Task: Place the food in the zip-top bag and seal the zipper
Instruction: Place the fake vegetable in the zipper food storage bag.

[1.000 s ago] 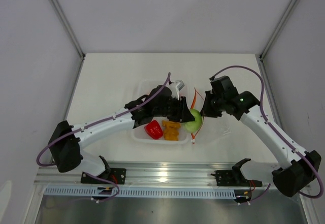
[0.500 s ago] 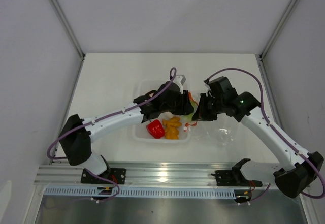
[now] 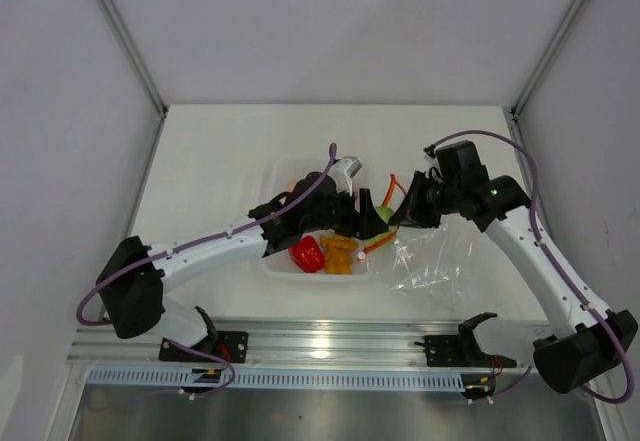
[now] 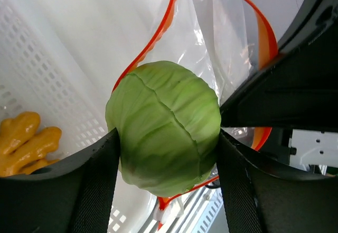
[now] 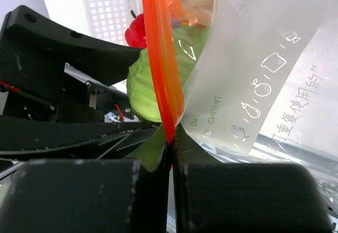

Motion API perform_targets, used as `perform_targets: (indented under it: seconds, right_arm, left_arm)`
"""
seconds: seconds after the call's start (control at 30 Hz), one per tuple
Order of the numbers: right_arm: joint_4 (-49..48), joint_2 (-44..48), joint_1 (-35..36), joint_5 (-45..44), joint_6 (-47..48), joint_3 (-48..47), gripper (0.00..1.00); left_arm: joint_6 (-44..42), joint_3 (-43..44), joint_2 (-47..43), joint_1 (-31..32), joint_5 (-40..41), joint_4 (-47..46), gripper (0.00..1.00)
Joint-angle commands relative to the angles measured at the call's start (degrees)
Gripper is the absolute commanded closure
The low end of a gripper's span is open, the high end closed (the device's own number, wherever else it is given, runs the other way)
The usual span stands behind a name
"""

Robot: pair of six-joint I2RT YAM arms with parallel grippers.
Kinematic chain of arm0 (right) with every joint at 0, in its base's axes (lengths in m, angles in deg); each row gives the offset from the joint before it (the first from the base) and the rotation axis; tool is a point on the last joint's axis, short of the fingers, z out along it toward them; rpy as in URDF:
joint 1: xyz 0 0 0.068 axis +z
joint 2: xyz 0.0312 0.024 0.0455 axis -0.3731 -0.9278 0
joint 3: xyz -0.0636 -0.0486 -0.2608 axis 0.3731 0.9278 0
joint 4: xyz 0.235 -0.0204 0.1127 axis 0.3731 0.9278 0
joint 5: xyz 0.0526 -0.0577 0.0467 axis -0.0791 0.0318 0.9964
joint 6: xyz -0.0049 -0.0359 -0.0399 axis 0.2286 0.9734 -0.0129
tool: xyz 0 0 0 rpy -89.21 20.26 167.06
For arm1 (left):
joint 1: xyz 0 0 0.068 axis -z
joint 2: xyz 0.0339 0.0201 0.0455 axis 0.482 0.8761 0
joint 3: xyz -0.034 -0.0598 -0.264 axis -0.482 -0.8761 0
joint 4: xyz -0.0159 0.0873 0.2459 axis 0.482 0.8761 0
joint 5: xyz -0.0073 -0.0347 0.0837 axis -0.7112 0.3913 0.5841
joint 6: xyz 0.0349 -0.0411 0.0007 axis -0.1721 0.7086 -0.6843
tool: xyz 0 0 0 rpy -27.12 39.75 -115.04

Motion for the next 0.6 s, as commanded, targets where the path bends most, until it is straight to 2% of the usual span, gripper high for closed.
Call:
perform_targets:
  seconds: [0.0, 0.1, 0.23, 0.37, 0.57]
  right_arm:
    - [-4.78, 1.7, -1.9, 2.6, -0.36, 1.06, 1.0]
    - [-6.36, 2.66, -3.3, 5.41, -0.8, 2.38, 1.0]
    - [-7.14, 3.63, -5.06, 7.95, -0.72, 3.96, 1.0]
    - [-9.43, 4.51, -7.35, 10.59, -0.98, 6.86, 1.0]
    - [-11.19, 5.04, -9.37, 13.06, -1.16, 9.32, 1.0]
  left_arm:
    - [-1.47, -0.4, -3.48, 0.78, -9.42, -7.6, 0.3]
    - [-2.09, -0.13, -2.87, 0.78, -11.54, -8.13, 0.24]
    - [-1.48, -2.84, -3.74, 0.69, -16.97, -16.0, 0.16]
    - [1.68, -4.26, -2.78, 0.6, -24.97, -25.41, 0.17]
    - [8.1, -9.17, -2.43, 0.16, -28.59, -36.24, 0.18]
